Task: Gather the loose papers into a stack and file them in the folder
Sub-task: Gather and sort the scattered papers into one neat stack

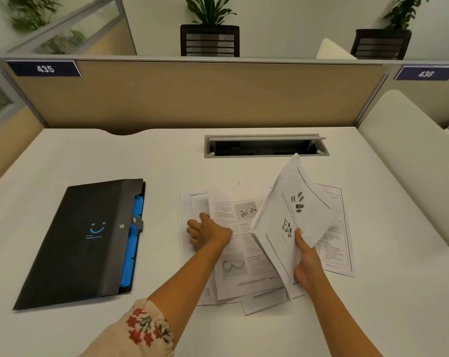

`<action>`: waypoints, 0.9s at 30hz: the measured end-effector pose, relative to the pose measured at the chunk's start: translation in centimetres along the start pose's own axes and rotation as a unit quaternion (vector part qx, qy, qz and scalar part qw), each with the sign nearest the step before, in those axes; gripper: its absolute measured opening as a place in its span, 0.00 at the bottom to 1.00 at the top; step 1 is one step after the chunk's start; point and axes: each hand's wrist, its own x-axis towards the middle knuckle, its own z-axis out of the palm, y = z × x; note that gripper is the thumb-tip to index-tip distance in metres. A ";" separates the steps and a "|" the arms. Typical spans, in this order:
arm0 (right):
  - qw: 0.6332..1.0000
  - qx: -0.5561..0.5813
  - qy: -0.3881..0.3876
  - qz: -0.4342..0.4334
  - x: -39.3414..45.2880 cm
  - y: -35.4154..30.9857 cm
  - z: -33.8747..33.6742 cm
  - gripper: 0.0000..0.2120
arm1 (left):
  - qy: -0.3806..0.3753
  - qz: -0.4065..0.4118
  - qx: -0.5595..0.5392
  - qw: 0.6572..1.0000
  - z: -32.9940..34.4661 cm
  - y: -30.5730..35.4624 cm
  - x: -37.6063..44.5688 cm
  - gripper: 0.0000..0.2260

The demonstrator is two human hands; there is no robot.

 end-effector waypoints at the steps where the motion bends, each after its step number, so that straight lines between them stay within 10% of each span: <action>1: 1.000 -0.001 0.000 0.000 0.1 0.0 -0.1 0.19 | 0.003 -0.015 -0.011 1.000 0.0 0.1 0.0 0.35; 6: 1.000 -0.005 -0.004 0.001 0.3 0.1 -0.3 0.17 | 0.010 -0.047 -0.081 0.996 0.1 0.6 0.2 0.48; 13: 1.000 0.002 -0.013 0.001 0.5 0.2 -0.6 0.15 | -0.031 -0.027 -0.317 0.947 0.3 0.0 0.4 0.34; 27: 1.000 -0.004 0.002 0.002 0.4 0.1 -0.1 0.19 | -0.076 0.077 -0.341 0.934 -2.0 -1.0 1.2 0.20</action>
